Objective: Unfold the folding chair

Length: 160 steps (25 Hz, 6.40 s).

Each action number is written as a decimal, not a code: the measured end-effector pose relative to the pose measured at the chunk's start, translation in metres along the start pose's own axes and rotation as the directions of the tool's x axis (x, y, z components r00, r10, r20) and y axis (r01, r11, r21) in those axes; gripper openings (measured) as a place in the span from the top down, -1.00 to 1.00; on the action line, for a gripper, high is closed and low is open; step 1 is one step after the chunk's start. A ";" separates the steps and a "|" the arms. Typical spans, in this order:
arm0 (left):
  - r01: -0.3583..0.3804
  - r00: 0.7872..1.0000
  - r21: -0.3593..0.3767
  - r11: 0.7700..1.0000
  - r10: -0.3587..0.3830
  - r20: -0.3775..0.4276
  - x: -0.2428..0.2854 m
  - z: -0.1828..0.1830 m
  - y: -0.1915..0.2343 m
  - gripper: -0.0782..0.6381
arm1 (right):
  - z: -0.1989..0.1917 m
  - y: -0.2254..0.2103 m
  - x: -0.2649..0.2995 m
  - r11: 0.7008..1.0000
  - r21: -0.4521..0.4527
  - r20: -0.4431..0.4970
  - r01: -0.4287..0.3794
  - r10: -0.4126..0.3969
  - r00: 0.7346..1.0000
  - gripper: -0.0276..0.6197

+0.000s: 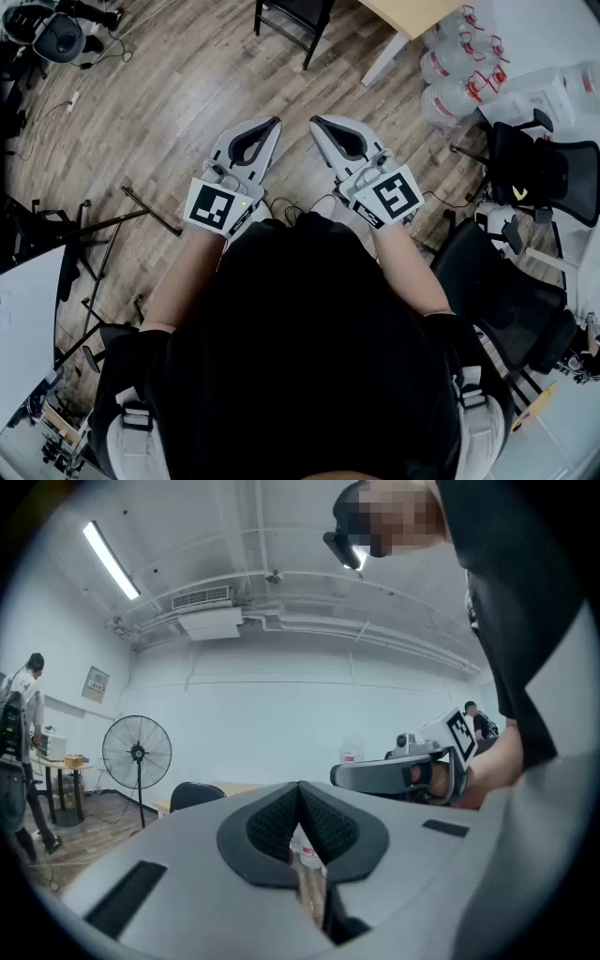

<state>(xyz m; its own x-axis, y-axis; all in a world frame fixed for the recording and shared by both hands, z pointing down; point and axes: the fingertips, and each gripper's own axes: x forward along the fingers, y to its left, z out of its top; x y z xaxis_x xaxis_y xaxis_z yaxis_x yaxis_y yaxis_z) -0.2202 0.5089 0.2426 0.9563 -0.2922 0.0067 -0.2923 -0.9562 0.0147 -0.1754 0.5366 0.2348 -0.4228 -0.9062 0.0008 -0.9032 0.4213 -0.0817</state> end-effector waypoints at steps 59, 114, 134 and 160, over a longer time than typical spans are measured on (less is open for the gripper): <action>0.037 0.999 -0.097 0.995 -0.040 -0.027 0.211 -0.022 0.124 0.80 | -0.028 -0.224 0.090 0.999 0.030 -0.150 0.045 -0.040 0.988 0.91; -0.392 0.913 -0.104 0.914 0.373 -0.164 0.537 -0.044 0.463 0.80 | -0.066 -0.705 0.387 0.992 0.086 -0.404 -0.093 0.120 0.907 0.88; -0.349 0.933 -0.126 0.928 0.332 -0.138 0.568 -0.071 0.503 0.79 | -0.130 -0.773 0.431 0.995 -0.093 -0.648 0.025 -0.080 0.757 0.57; -0.435 0.897 -0.127 0.892 0.415 -0.153 0.560 -0.079 0.530 0.73 | -0.196 -0.803 0.456 0.999 -0.040 -0.810 0.008 -0.037 0.585 0.39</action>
<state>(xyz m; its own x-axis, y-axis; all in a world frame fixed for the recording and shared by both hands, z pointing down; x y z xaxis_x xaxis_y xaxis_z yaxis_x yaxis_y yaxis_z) 0.1606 -0.1605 0.3336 0.7358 -0.6567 0.1650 -0.6765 -0.7236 0.1370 0.3423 -0.2081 0.4958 -0.2731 -0.5170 0.8113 -0.9088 0.4152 -0.0414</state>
